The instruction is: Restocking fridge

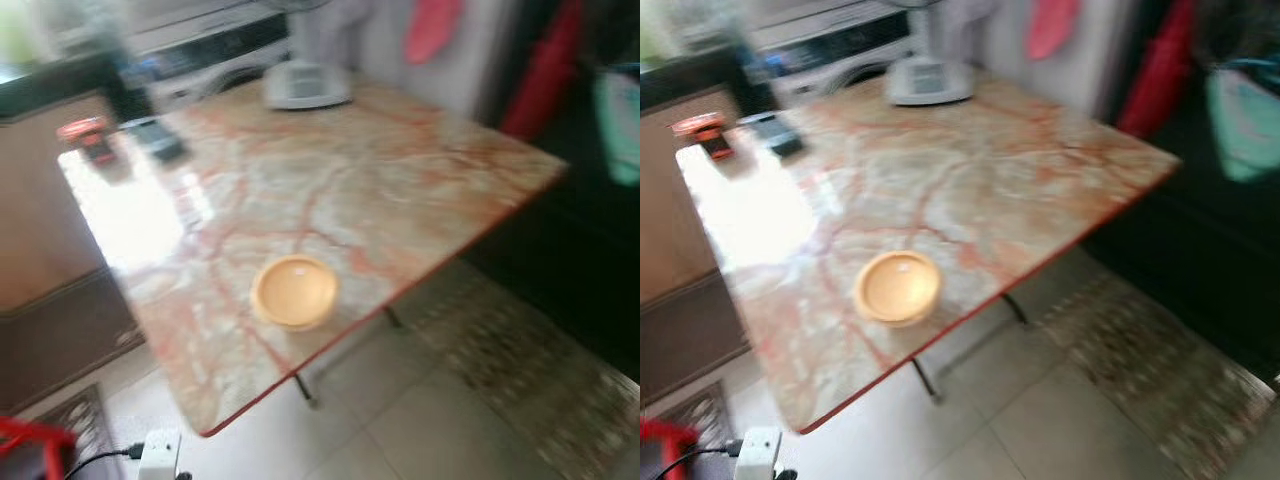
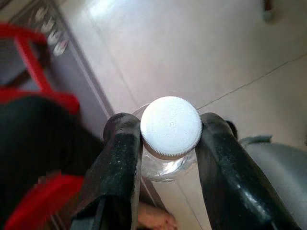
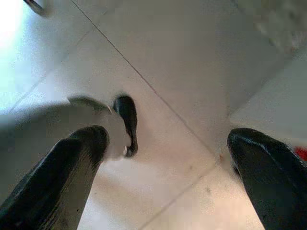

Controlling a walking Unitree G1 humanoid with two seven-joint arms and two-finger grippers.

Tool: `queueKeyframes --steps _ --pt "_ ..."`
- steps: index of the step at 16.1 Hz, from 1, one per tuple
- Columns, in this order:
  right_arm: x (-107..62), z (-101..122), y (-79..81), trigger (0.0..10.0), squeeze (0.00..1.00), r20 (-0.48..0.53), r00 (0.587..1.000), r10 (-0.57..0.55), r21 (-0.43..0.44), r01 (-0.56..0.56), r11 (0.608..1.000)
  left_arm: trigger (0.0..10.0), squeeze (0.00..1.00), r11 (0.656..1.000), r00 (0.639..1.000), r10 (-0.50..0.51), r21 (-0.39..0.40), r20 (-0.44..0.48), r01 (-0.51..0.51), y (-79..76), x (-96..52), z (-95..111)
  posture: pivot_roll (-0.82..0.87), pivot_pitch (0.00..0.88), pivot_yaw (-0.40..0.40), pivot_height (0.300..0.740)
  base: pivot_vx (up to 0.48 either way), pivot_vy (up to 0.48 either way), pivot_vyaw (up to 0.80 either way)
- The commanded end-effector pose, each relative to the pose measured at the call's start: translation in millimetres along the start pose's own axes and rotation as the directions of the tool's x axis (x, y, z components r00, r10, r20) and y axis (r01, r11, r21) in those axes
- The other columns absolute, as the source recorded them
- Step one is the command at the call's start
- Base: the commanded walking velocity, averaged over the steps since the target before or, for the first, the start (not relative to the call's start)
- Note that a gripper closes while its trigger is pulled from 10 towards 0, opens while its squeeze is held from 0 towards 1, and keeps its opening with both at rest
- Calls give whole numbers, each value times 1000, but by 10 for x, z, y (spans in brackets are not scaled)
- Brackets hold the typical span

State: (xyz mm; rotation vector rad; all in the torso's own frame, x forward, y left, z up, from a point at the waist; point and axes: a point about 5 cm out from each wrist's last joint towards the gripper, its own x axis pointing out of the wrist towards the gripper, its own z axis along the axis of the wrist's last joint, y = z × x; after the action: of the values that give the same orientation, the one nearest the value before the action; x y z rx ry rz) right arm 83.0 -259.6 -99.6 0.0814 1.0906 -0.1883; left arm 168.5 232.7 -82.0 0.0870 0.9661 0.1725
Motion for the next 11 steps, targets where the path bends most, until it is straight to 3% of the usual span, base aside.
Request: queueKeyframes --steps 1,3,11 --pt "-15 -58 8 10000 0 -5 1000 10 13 -10 1000 10000 0 999 999 27 -19 -35 -28 57 -18 -96 -4 37 114 740 0 0 0" --pt "-26 -74 -11 10000 0 -4 1000 11 15 -11 1000 10000 0 999 999 28 -26 -41 -29 56 -19 -104 -2 38 113 740 0 0 0" --pt "-29 -64 -32 10000 0 9 1000 1 56 -1 998 10000 0 999 999 35 -39 -40 -36 59 -18 -101 -2 39 114 740 0 281 0"
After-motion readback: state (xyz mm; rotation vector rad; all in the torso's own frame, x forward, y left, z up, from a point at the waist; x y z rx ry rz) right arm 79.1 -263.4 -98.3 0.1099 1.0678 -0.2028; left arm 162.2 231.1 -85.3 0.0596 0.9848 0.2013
